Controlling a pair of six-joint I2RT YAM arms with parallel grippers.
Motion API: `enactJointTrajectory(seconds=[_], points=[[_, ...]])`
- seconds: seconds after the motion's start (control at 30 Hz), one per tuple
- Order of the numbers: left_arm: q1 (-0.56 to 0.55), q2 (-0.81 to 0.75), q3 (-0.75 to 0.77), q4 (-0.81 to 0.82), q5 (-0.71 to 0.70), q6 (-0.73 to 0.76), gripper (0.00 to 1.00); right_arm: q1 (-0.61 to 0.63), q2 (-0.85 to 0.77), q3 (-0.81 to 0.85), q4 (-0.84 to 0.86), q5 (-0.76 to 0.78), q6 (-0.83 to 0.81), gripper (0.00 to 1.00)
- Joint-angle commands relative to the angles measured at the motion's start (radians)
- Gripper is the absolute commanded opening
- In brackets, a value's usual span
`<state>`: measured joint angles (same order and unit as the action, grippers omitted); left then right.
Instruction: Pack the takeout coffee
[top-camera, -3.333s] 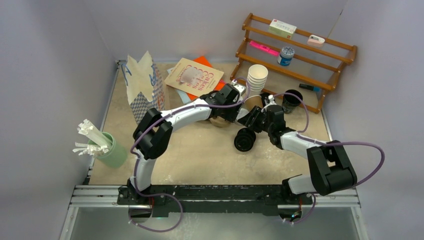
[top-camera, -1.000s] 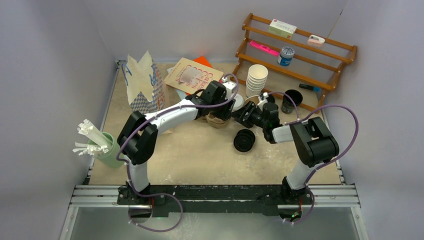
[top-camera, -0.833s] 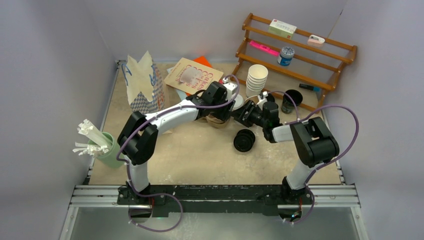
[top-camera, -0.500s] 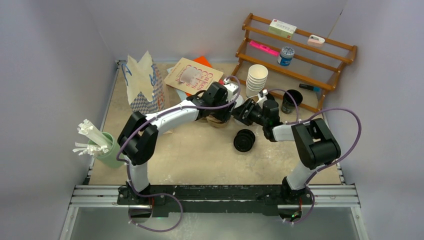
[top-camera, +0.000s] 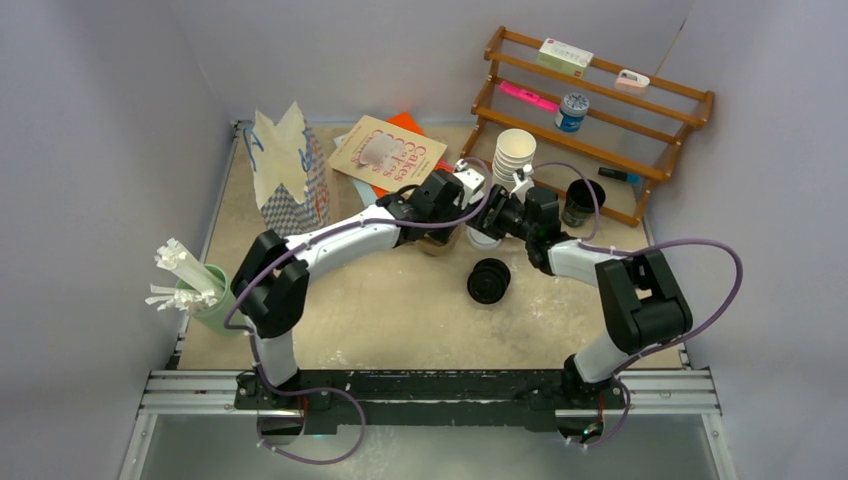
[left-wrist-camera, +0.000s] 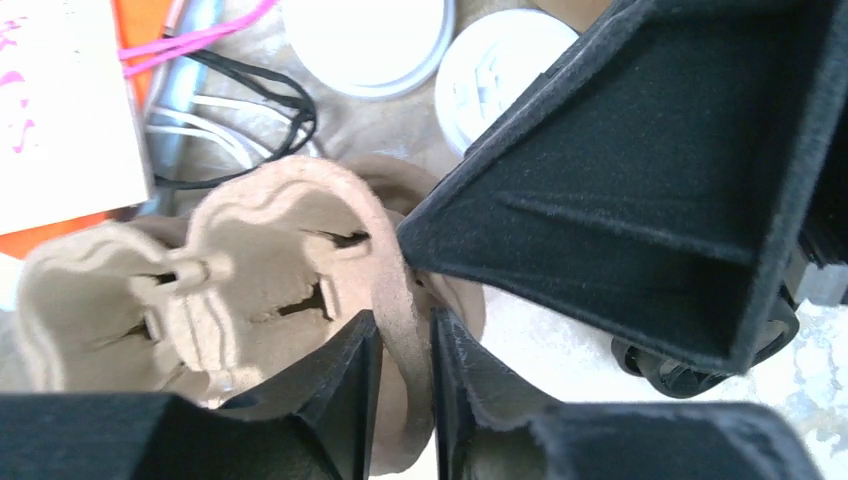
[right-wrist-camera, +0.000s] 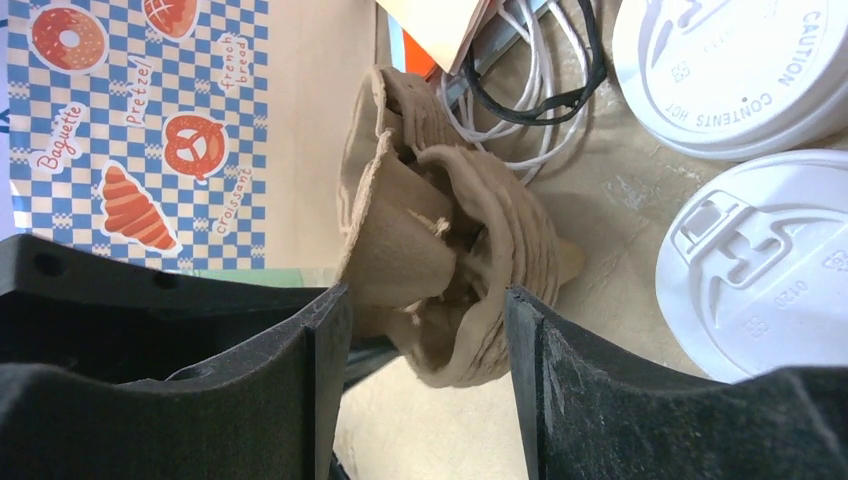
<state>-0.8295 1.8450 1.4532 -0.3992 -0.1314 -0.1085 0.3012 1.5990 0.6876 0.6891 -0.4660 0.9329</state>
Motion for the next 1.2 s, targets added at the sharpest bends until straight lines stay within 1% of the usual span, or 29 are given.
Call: enactJointTrajectory(seconds=[0.0, 0.07, 0.13, 0.4, 0.57, 0.67, 0.73, 0.8, 0.87, 0.93, 1.07, 1.17], points=[[-0.011, -0.112, 0.036, 0.002, -0.095, 0.024, 0.22, 0.007, -0.059, 0.08, -0.138, 0.031, -0.09, 0.6], [-0.011, -0.135, 0.027, 0.005, -0.1, 0.026, 0.14, 0.006, -0.071, 0.103, -0.189, 0.049, -0.116, 0.6], [-0.012, -0.148, 0.025, 0.001, -0.105, 0.024, 0.12, 0.006, -0.083, 0.118, -0.227, 0.057, -0.13, 0.61], [-0.011, -0.238, 0.026, -0.027, -0.112, 0.009, 0.1, 0.006, -0.138, 0.171, -0.354, 0.092, -0.182, 0.67], [-0.015, -0.32, 0.029, -0.067, -0.092, -0.01, 0.11, 0.007, -0.159, 0.185, -0.429, 0.14, -0.234, 0.67], [-0.019, -0.369, 0.012, -0.119, -0.056, -0.044, 0.11, 0.01, -0.16, 0.175, -0.456, 0.164, -0.255, 0.67], [-0.021, -0.403, -0.015, -0.156, -0.004, -0.066, 0.11, 0.022, -0.155, 0.184, -0.495, 0.208, -0.282, 0.69], [-0.034, -0.438, -0.05, -0.196, 0.022, -0.087, 0.11, 0.049, -0.139, 0.212, -0.542, 0.246, -0.318, 0.72], [-0.056, -0.479, -0.091, -0.228, 0.033, -0.106, 0.11, 0.086, -0.105, 0.261, -0.596, 0.288, -0.36, 0.76], [-0.075, -0.525, -0.146, -0.246, 0.052, -0.123, 0.11, 0.127, -0.071, 0.321, -0.65, 0.337, -0.402, 0.77], [-0.103, -0.6, -0.25, -0.253, 0.039, -0.17, 0.11, 0.157, -0.012, 0.409, -0.665, 0.345, -0.487, 0.73], [-0.113, -0.648, -0.35, -0.214, 0.013, -0.2, 0.11, 0.174, 0.047, 0.493, -0.683, 0.314, -0.588, 0.7]])
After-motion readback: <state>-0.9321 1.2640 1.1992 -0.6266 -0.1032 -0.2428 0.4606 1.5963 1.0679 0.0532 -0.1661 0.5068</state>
